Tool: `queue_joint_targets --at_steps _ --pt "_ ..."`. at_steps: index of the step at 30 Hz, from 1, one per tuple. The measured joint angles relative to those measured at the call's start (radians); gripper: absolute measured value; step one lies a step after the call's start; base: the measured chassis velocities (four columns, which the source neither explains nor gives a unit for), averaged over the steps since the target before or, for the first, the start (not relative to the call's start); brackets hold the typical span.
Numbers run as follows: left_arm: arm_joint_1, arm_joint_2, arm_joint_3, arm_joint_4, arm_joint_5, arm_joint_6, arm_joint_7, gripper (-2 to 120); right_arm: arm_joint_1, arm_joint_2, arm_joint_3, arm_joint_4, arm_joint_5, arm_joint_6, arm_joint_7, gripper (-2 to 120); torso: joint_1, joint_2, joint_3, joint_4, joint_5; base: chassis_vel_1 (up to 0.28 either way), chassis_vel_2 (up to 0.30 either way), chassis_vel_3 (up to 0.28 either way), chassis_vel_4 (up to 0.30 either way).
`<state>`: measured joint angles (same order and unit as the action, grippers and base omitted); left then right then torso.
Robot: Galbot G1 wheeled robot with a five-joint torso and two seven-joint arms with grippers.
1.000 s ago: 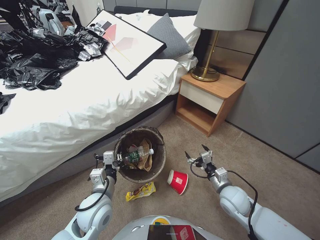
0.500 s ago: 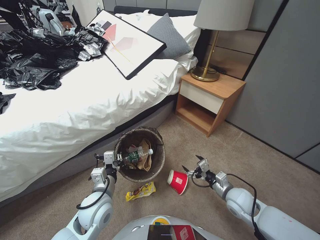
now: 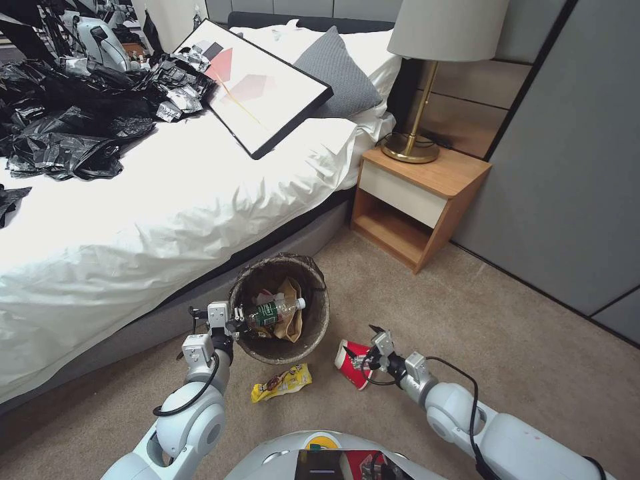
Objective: Pick up the trash bin, then pick up the garbage from the floor and place it into the trash bin.
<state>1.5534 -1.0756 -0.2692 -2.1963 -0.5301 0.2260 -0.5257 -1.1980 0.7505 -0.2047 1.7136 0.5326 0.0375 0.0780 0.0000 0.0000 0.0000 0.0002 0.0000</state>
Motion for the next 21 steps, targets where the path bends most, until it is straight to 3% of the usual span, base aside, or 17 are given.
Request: queue_joint_targets --at_steps 21 --pt "-0.002 -0.009 0.005 0.000 0.003 -0.004 0.002 0 0.043 0.072 -0.084 -0.092 -0.010 -0.095 0.056 100 0.000 0.000 0.000 -0.0002 -0.0001 0.000 0.000 0.000 0.000"
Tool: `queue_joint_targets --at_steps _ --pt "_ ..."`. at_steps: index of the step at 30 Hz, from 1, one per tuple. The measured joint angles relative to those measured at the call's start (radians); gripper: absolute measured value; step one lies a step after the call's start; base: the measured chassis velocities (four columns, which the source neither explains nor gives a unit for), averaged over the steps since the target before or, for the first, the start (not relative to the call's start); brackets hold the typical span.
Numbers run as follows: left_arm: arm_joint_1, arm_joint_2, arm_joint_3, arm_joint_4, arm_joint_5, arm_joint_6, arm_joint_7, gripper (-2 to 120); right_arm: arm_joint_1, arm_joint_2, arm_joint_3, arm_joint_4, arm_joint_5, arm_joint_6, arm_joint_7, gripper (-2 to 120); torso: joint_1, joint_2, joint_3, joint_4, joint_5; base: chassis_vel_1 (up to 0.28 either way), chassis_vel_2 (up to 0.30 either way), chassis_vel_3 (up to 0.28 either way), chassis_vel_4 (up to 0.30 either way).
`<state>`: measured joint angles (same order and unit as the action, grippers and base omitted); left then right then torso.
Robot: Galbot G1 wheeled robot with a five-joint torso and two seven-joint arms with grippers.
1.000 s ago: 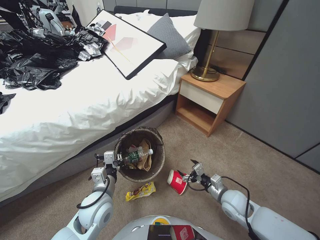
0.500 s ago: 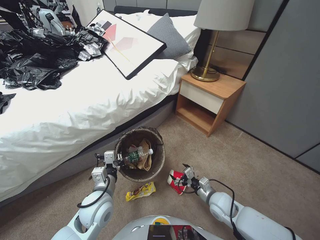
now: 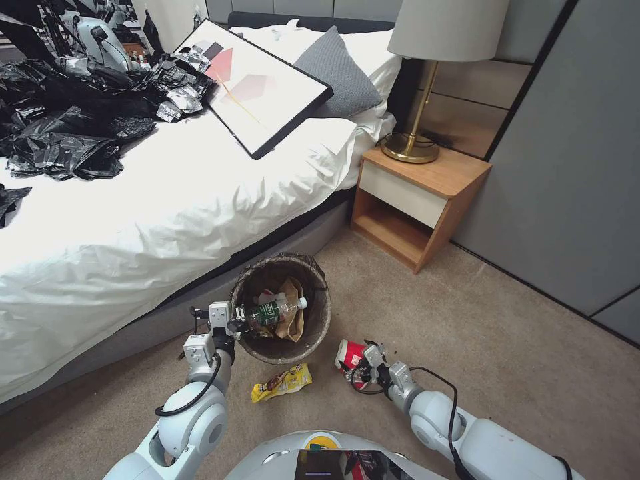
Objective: Pick up the trash bin, then pick up the garbage from the floor and place it into the trash bin.
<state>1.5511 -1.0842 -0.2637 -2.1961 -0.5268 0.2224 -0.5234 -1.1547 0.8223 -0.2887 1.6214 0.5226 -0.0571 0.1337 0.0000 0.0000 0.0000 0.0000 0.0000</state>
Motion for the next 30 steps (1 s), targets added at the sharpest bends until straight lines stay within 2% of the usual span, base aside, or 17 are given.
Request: queue_joint_targets --at_steps 30 --pt "-0.011 0.004 -0.002 -0.002 -0.006 -0.005 -0.004 0 0.074 0.058 -0.066 -0.125 0.003 -0.028 0.010 100 0.000 0.000 0.000 0.0001 0.0000 0.000 0.000 0.000 0.000"
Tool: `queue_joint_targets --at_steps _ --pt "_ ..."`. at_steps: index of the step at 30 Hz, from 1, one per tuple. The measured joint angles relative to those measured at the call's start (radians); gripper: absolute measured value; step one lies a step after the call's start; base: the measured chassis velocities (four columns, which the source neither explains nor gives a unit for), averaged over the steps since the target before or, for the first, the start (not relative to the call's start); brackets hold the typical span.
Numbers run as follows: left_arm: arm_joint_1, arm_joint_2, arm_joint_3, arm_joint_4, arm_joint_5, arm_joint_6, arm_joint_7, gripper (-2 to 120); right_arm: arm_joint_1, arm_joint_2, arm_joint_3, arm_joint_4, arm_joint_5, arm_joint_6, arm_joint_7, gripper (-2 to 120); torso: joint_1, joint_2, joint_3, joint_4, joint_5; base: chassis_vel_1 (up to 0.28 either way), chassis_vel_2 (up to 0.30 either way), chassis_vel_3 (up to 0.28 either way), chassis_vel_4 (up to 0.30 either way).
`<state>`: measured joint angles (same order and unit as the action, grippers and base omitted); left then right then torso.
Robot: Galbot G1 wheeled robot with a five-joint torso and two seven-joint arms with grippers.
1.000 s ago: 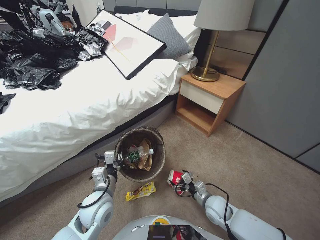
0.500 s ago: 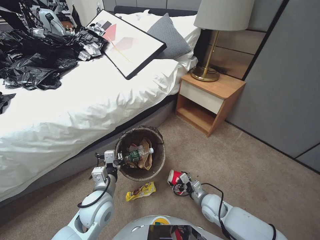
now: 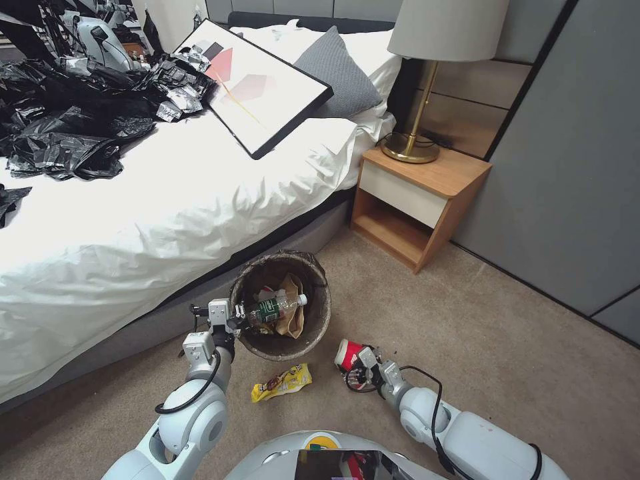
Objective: Pick up the trash bin, then pick up the garbage from the floor and place it into the trash bin.
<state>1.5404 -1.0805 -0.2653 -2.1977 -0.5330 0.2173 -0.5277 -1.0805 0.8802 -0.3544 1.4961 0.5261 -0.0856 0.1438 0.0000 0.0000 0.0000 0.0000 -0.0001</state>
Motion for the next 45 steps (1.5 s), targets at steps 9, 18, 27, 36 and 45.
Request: queue_joint_targets --at_steps 9,18,27,36,45 --pt "-0.005 0.007 -0.001 0.003 -0.007 -0.001 -0.003 0 0.020 0.016 -0.008 -0.023 -0.003 0.000 0.007 79 0.000 0.000 0.000 0.0000 0.0001 0.000 0.000 0.000 0.000" --pt "-0.009 0.005 0.002 0.007 -0.007 -0.002 -0.004 0 0.023 0.019 -0.007 -0.023 -0.008 0.002 0.017 46 0.000 0.000 0.000 0.0001 0.0001 0.000 0.000 0.000 0.000" --pt "-0.011 0.004 0.005 0.010 -0.007 -0.003 -0.005 0 0.022 0.019 -0.003 -0.020 -0.008 0.000 0.027 19 0.000 0.000 0.000 -0.0001 0.0001 0.000 0.000 0.000 0.000" --pt "-0.011 0.003 0.005 0.010 -0.007 -0.004 -0.006 0 0.022 0.024 -0.002 -0.020 -0.006 -0.010 0.040 0 0.000 0.000 0.000 -0.0001 0.0000 0.000 0.000 0.000 0.000" --pt "-0.014 0.004 0.007 0.012 -0.009 -0.004 -0.008 0 0.014 0.031 0.025 0.004 -0.003 -0.019 0.084 0 0.000 0.000 0.000 0.0001 0.0000 0.000 0.000 0.000 0.000"
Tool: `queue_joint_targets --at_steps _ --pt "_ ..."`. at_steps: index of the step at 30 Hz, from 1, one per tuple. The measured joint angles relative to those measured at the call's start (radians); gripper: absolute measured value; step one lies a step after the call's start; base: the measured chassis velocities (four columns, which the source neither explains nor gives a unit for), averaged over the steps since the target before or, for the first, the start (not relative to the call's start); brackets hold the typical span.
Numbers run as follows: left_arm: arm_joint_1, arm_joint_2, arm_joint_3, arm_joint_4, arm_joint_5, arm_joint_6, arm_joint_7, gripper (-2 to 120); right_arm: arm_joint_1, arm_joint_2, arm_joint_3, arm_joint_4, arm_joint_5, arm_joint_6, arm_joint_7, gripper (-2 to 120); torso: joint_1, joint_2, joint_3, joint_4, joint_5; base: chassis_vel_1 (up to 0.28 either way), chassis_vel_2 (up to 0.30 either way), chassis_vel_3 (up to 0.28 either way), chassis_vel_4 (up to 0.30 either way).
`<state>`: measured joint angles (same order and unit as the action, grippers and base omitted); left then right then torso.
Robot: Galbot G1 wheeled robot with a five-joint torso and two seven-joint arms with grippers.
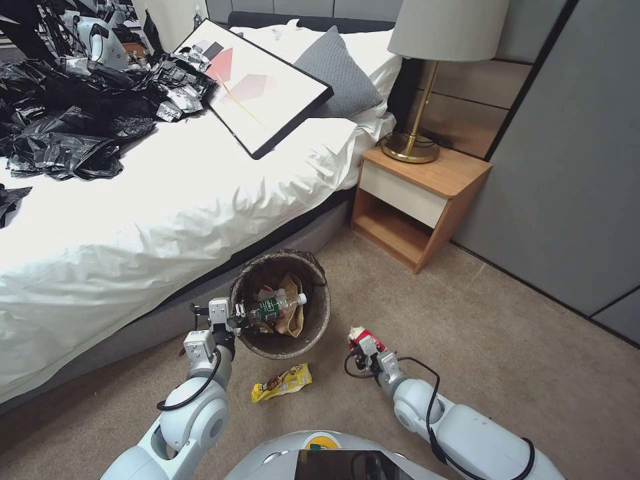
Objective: Pick up the trash bin, then pick up the garbage from the floor and place it into the trash bin.
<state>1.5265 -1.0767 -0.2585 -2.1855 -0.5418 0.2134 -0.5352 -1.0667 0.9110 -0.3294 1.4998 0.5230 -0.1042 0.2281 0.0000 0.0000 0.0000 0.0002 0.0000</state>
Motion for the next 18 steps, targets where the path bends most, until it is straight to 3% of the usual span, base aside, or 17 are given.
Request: queue_joint_targets --at_steps 9,16,18 --pt "-0.006 0.002 0.006 0.004 -0.002 0.000 -0.001 0 -0.035 -0.006 0.097 0.096 0.003 -0.010 0.073 0 0.000 0.000 0.000 0.0000 0.0001 0.000 0.000 0.000 0.000" --pt "-0.009 0.004 0.012 0.007 -0.003 0.002 -0.002 0 -0.051 -0.024 0.210 0.248 0.008 0.000 0.189 0 0.000 0.000 0.000 -0.0001 0.0001 0.000 0.000 0.000 0.000" --pt "-0.002 0.005 0.015 0.009 -0.003 0.002 -0.002 0 -0.052 -0.029 0.273 0.353 0.020 0.007 0.251 0 0.000 0.000 0.000 -0.0001 0.0001 0.000 0.000 0.000 0.000"
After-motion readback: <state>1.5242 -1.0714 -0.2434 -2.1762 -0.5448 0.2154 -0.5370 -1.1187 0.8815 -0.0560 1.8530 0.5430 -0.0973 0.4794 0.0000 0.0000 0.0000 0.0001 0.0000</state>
